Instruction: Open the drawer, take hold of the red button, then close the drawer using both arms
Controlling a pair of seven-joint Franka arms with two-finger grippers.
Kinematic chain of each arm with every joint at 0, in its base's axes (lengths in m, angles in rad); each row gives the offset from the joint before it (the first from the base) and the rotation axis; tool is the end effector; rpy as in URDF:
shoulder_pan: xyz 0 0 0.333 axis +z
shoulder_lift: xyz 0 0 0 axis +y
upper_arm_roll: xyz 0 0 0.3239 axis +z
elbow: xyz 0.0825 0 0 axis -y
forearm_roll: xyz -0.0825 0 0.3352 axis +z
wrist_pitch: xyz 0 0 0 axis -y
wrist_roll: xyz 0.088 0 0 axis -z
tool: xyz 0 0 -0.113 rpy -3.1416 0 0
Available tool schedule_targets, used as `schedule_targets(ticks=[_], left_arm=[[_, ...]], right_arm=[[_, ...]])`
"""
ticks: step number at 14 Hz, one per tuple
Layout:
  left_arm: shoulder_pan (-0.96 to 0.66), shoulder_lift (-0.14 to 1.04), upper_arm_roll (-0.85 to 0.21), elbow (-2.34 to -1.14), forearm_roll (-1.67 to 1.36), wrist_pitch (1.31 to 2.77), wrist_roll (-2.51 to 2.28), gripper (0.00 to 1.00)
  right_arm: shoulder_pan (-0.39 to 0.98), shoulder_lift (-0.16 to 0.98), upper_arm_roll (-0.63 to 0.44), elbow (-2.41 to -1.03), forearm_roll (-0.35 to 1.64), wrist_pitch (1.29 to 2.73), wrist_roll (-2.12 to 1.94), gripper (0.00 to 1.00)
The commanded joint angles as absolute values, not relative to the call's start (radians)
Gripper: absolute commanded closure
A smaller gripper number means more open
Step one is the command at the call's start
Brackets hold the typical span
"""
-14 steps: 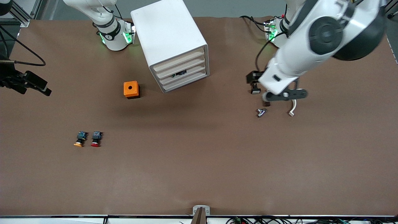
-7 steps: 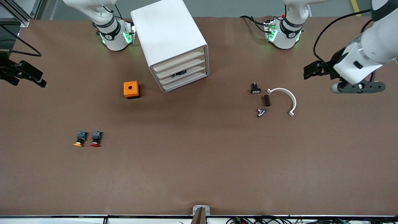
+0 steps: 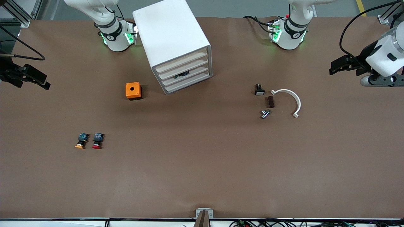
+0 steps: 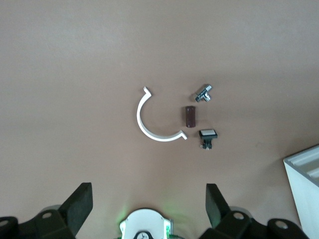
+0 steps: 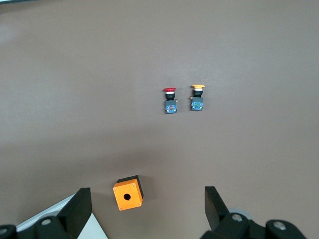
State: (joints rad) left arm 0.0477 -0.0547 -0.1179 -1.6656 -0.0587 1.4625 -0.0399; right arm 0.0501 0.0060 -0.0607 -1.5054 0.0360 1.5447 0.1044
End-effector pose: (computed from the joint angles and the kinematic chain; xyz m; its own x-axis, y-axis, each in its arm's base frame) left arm 0.4716 -0.0420 0.6051 0.9881 -0.0348 -0.1500 -0.0281 -0.9985 0.0463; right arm 0.5059 -0.0011 0.6487 0.9931 -0.1137 0.0294 -0.1126 -0.9929 -0.0388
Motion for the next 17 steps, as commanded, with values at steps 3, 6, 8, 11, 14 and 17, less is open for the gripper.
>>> schedule_targets(ticks=[3,6,8,11,14,17], left_arm=[[0.000,-0.173,-0.037,-1.844,-0.046,1.595,0.018,0.00],[0.006,-0.164,-0.037,-1.841,-0.043,1.638,0.018,0.00],[0.000,-0.158,-0.037,-1.836,-0.017,1.666,0.020,0.00],[-0.005,-0.135,-0.037,-1.796,-0.003,1.681,0.020,0.00],[-0.005,-0.109,-0.038,-1.740,-0.003,1.681,0.020,0.00],[-0.008,-0.086,-0.038,-1.671,-0.003,1.677,0.017,0.00]], right_arm=[[0.052,0.012,-0.060,-1.485,0.023,1.526,0.114,0.00],[0.052,0.012,-0.060,-1.491,0.023,1.526,0.114,0.00],[0.052,0.012,-0.060,-1.493,0.023,1.526,0.114,0.00],[0.052,0.012,-0.060,-1.493,0.023,1.526,0.115,0.00],[0.052,0.012,-0.060,-1.493,0.023,1.526,0.114,0.00],[0.052,0.012,-0.060,-1.494,0.023,1.526,0.114,0.00]])
